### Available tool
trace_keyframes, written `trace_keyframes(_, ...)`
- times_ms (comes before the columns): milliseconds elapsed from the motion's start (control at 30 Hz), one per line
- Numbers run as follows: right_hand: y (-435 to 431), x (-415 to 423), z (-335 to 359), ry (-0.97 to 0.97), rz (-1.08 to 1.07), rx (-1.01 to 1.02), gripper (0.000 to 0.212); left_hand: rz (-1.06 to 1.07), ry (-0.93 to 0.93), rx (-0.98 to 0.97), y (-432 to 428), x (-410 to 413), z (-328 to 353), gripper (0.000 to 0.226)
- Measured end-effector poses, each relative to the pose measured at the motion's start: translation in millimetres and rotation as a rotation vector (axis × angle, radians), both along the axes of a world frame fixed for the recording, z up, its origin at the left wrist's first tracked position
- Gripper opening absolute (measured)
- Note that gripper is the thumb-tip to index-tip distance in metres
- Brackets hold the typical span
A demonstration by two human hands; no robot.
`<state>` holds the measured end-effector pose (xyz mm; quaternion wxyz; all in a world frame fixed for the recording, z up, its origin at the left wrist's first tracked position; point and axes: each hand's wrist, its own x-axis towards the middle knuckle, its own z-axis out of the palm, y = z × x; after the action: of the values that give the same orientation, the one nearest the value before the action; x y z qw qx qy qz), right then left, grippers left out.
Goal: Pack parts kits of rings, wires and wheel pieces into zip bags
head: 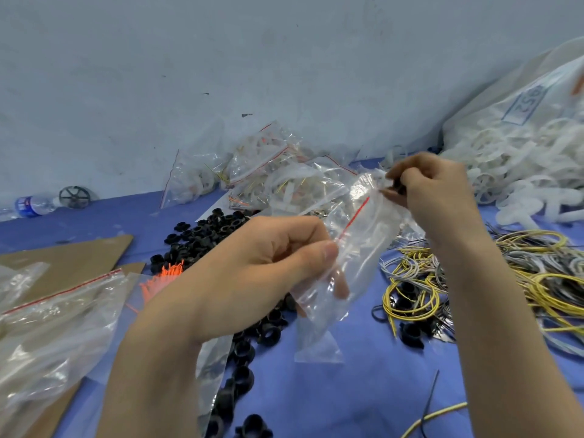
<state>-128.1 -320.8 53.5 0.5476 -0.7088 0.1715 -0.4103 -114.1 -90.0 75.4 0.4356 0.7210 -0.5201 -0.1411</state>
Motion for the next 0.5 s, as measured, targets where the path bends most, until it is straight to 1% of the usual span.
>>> trace_keyframes(33,4,-6,6,-0.111,0.064,0.067,0.029,0.006,-0.006,-0.012,-1,1,0,0.031)
trace_keyframes(100,12,-19,20,-0.269,0.223,0.083,0.024,0.031,0.000,-0.033,-2,1,-1,0.026)
trace_keyframes(133,17,-27,26,-0.310,0.312,0.050,0.024,0.052,0.000,-0.043,-3,2,-2,0.027)
trace_keyframes(200,31,-40,37,-0.324,0.467,-0.064,0.025,0.072,-0.027,-0.070,-5,2,-3,0.025)
trace_keyframes(233,38,-45,42,-0.303,0.506,-0.148,0.025,0.078,-0.051,-0.076,-6,1,-3,0.023)
trace_keyframes(300,51,-51,48,-0.206,0.492,-0.335,0.025,0.093,-0.093,-0.075,-7,1,-3,0.022)
trace_keyframes(400,58,-55,49,0.049,0.387,-0.601,0.023,0.117,-0.132,-0.158,-4,2,-4,0.019)
trace_keyframes(433,59,-57,49,0.120,0.343,-0.645,0.023,0.119,-0.142,-0.195,-3,3,-4,0.018)
trace_keyframes(467,59,-59,50,0.148,0.290,-0.664,0.025,0.122,-0.154,-0.225,-1,5,-4,0.016)
trace_keyframes(500,58,-61,50,0.120,0.243,-0.657,0.026,0.128,-0.163,-0.252,0,7,-4,0.015)
